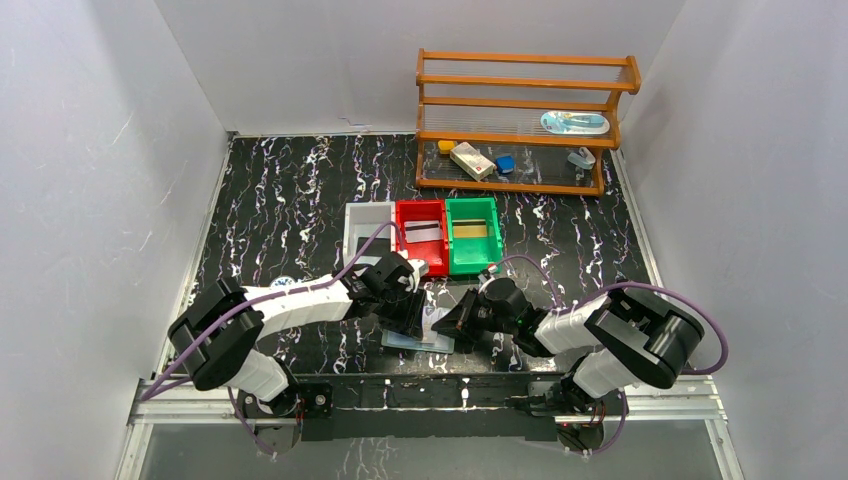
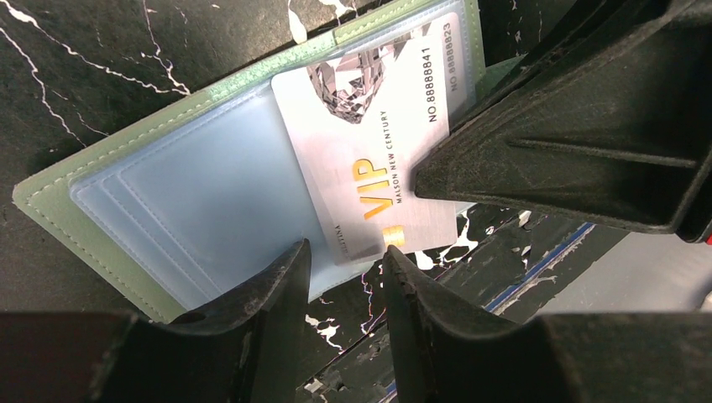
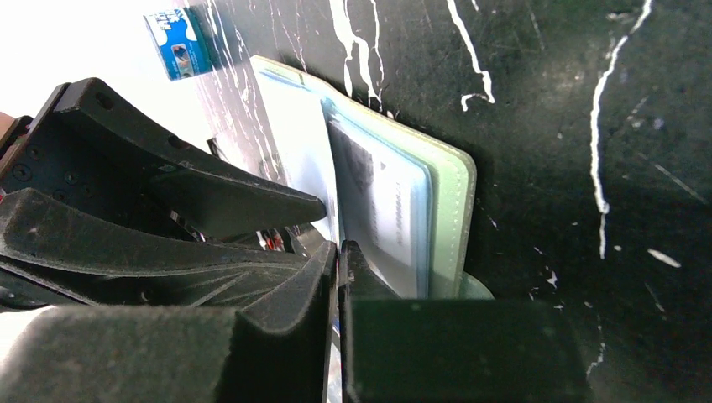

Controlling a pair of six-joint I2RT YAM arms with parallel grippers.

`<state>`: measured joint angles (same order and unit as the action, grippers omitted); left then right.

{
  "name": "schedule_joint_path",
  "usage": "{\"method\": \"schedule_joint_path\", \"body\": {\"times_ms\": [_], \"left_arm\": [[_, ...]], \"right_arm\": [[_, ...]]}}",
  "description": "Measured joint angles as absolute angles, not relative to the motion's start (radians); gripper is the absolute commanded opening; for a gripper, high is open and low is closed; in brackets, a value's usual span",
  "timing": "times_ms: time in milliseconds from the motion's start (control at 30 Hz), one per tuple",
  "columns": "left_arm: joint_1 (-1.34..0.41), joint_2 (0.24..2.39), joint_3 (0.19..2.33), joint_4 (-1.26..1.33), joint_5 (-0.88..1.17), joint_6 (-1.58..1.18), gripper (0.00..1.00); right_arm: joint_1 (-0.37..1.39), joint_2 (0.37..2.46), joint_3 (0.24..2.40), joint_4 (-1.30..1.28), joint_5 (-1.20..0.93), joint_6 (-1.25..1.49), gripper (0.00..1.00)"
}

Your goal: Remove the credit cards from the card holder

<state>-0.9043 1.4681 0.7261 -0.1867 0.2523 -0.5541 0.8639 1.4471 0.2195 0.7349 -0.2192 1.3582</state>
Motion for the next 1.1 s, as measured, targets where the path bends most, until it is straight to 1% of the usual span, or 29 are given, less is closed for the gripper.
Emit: {"method": "schedule_joint_path", "body": {"times_ms": [133, 300, 367, 600, 667, 800, 867, 967, 1100], "left_arm": [[-0.904, 1.468, 0.726, -0.187, 0.252, -0.554, 0.35], [-0.904, 1.468, 0.726, -0.187, 0.251, -0.554, 0.33], [-0.904, 1.468, 0.726, -0.187, 0.251, -0.554, 0.32], [-0.904, 1.468, 0.72, -0.181, 0.252, -0.554, 0.31], [-0.904, 1.468, 0.719, -0.179, 0.252, -0.554, 0.31], [-0.904, 1.468, 0.717, -0.176, 0.252, -0.554, 0.31], [-0.904, 1.467, 0.716, -0.176, 0.251, -0.554, 0.31], [-0.904, 1.457, 0.713, -0.181, 0.237, -0.555, 0.33], [-0.904, 1.419, 0.709, -0.203, 0.194, -0.56, 0.38]], "right_arm": [[0.864, 1.447, 0.219, 0.743, -0.22, 1.359, 0.1], [0.864, 1.456, 0.219, 0.751, -0.22, 1.359, 0.19], [0.864, 1.468, 0.219, 0.751, -0.22, 1.359, 0.2], [0.864, 1.498, 0.236, 0.762, -0.224, 1.358, 0.21], [0.864, 1.504, 0.239, 0.767, -0.228, 1.358, 0.18], [0.864, 1.506, 0.239, 0.77, -0.231, 1.358, 0.06], [0.864, 1.502, 0.239, 0.77, -0.231, 1.356, 0.03], [0.864, 1.463, 0.239, 0.735, -0.218, 1.34, 0.01], [0.864, 1.373, 0.239, 0.644, -0.185, 1.305, 0.0]]}}
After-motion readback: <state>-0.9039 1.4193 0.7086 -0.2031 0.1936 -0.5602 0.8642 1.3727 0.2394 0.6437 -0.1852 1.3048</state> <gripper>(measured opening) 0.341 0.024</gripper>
